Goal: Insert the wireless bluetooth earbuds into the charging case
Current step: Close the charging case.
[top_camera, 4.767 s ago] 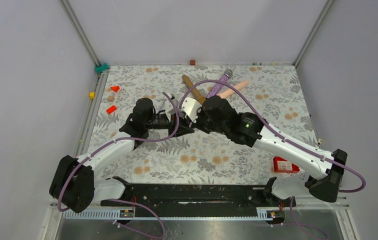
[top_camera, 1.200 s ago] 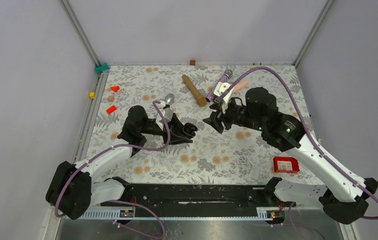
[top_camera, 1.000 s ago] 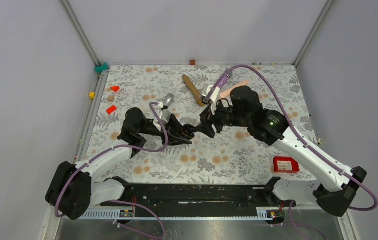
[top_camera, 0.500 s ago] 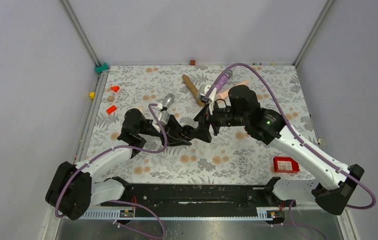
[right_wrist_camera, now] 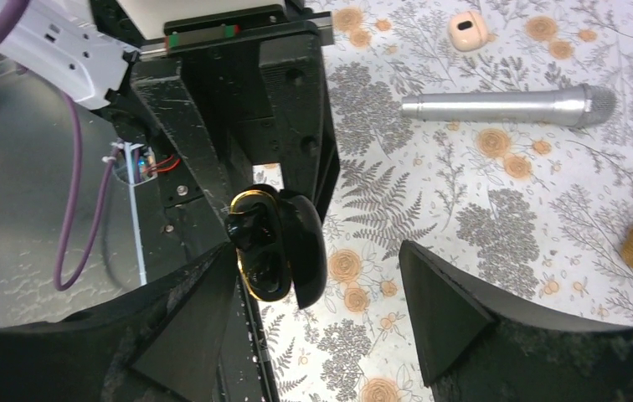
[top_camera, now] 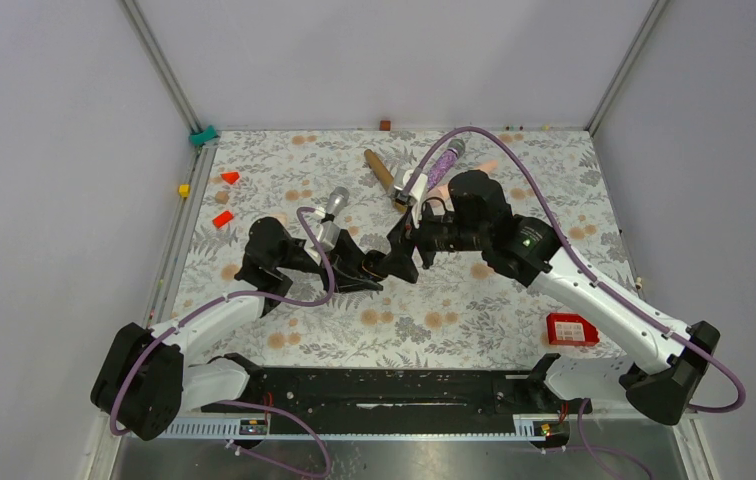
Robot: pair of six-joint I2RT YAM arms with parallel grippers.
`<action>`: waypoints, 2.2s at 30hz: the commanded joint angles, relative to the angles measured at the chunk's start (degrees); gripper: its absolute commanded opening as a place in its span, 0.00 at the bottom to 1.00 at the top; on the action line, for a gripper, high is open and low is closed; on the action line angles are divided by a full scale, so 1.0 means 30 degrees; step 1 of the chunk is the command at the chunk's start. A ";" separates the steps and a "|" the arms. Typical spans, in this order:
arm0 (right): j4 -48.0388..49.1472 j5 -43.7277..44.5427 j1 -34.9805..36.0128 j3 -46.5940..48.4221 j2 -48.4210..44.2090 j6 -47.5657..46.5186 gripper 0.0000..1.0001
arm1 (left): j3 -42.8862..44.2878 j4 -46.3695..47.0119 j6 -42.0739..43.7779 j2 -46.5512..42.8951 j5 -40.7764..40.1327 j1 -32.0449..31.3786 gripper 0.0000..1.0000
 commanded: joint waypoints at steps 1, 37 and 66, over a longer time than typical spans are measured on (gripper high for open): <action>0.0613 0.1503 0.0243 0.0054 0.0000 -0.0292 0.79 | 0.0080 0.0900 0.0038 -0.0335 0.0537 -0.0055 0.00; 0.2728 0.6122 -0.1532 -0.2019 -0.1057 -0.0222 0.99 | 0.0273 -0.0685 0.0937 -0.0281 0.0144 -0.0077 0.00; 0.2802 0.1291 -0.1543 -0.2556 -0.0904 -0.0072 0.99 | 0.0314 -0.0855 0.0976 -0.0167 0.0135 -0.0168 0.00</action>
